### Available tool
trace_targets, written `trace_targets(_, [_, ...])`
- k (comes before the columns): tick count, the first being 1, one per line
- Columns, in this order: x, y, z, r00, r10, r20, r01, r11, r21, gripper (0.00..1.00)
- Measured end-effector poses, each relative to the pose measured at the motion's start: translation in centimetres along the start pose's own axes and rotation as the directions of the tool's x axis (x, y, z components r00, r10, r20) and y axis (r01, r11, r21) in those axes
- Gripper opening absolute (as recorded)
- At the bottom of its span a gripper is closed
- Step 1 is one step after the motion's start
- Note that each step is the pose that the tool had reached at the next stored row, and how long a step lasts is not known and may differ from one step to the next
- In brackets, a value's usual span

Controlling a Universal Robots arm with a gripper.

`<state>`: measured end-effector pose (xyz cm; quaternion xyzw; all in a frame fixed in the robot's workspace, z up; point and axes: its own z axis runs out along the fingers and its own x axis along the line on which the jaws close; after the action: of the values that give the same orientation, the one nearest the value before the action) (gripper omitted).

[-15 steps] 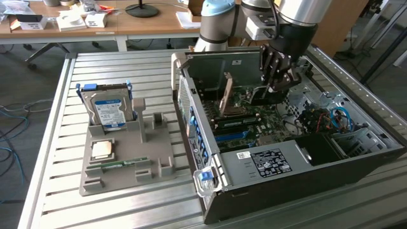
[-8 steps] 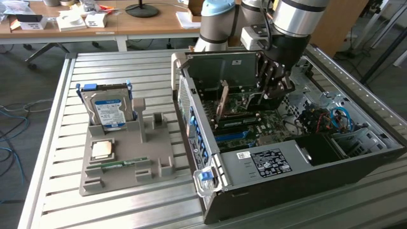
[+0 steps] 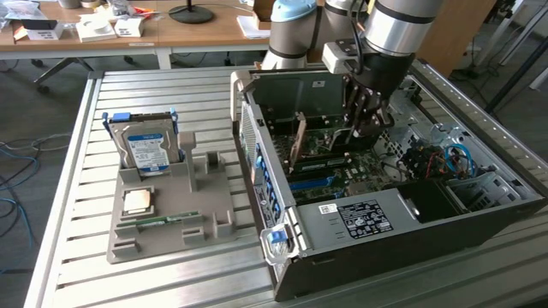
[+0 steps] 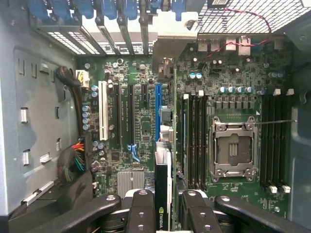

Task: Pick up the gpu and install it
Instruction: 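Insert the gpu into the slot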

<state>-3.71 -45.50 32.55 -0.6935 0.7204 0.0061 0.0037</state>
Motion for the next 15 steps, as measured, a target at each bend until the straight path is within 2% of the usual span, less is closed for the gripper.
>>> trace_targets(15, [0.0,0.19,1.53,1.0000,0.000,0.0001,0.000,1.0000,0.0000,0.26])
